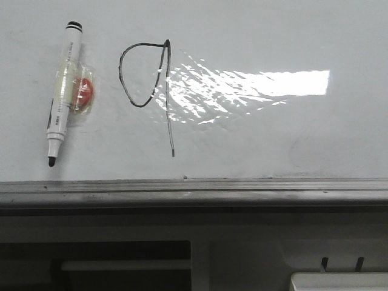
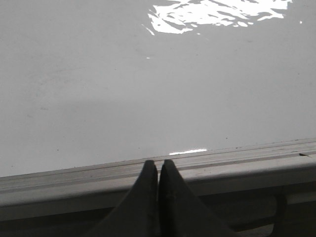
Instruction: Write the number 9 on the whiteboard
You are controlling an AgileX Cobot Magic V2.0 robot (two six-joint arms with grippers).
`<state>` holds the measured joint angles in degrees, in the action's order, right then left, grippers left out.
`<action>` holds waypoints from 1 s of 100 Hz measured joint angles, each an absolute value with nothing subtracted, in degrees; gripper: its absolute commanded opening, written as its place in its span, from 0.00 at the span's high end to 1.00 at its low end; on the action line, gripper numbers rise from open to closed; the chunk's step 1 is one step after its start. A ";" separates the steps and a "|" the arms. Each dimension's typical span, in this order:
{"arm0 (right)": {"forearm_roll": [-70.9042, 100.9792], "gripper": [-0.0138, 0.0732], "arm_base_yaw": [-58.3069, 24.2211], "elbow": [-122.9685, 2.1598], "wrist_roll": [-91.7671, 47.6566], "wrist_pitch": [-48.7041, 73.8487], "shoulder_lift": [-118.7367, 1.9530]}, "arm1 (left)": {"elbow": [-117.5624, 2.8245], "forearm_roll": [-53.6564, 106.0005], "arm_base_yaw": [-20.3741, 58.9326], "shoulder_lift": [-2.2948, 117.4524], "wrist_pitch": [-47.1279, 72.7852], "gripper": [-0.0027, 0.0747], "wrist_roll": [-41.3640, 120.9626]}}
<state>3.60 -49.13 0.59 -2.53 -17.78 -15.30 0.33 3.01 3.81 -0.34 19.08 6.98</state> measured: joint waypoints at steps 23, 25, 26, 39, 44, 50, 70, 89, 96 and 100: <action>3.60 0.92 -37.18 0.59 -2.53 -22.29 -15.15 | 0.33 3.01 3.81 -0.34 19.08 0.99 6.98; 3.60 0.92 -35.82 0.59 -2.53 -22.45 -15.15 | 0.33 3.01 3.81 -0.34 19.08 0.99 6.98; 3.60 0.92 -35.37 0.59 -2.53 -22.45 -15.15 | 0.33 3.01 3.81 -0.34 19.08 0.99 6.98; 3.60 0.92 -27.45 0.59 -2.53 -22.84 -15.15 | 0.33 3.01 3.81 -0.34 19.08 0.99 6.98; 3.36 0.92 -24.62 0.59 -2.53 -22.84 -15.15 | 0.33 3.01 3.81 -0.34 19.08 0.99 6.98; 2.46 0.92 -21.28 0.59 -2.53 -22.60 -14.92 | 0.33 3.01 3.81 -0.34 19.08 0.99 6.98; -0.33 0.92 -10.19 0.59 -1.87 -19.86 -10.32 | 0.33 3.01 3.81 -0.34 19.08 0.99 6.98; -1.39 0.92 -3.75 0.59 1.83 -7.90 -2.50 | 0.33 3.01 3.81 -0.34 19.08 0.99 6.98; -1.43 0.92 -2.26 0.59 3.20 -1.37 -0.21 | 0.33 3.01 3.81 -0.34 19.08 0.99 6.98; -1.54 0.92 -1.58 0.59 3.66 1.96 0.30 | 0.33 3.01 3.81 -0.34 19.08 0.99 6.98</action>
